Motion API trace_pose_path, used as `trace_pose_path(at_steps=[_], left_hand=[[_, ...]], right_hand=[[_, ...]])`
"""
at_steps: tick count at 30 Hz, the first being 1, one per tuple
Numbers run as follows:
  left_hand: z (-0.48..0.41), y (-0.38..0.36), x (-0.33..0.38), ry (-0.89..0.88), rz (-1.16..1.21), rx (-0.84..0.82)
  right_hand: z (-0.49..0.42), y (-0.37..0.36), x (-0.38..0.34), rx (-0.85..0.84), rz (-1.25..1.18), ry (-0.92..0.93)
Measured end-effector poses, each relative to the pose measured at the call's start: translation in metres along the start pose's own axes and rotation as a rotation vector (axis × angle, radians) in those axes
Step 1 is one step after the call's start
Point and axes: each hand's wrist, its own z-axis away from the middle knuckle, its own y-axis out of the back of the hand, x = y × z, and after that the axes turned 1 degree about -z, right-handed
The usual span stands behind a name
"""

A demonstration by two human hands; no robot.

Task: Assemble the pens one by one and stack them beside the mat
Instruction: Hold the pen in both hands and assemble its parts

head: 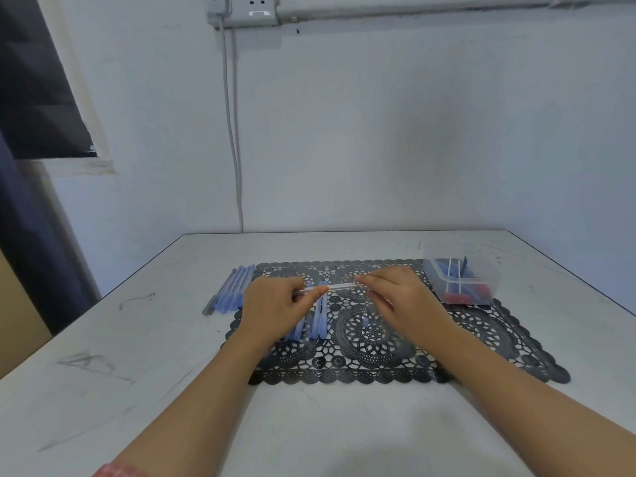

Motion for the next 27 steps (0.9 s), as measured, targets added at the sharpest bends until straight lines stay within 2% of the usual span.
trace_pose_path(at_steps=[11, 17, 27], left_hand=[[0.001, 0.002, 0.001, -0.001, 0.019, -0.013], [0.001, 0.002, 0.001, 0.003, 0.024, -0.017], [0.001, 0.001, -0.002, 0.025, 0.053, -0.010]], right_hand=[[0.000, 0.008, 0.015, -0.026, 0.082, -0.066], [0.000, 0.012, 0.020, -0.064, 0.226, -0.058], [0.005, 0.017, 0.049, -0.099, 0.303, -0.217]])
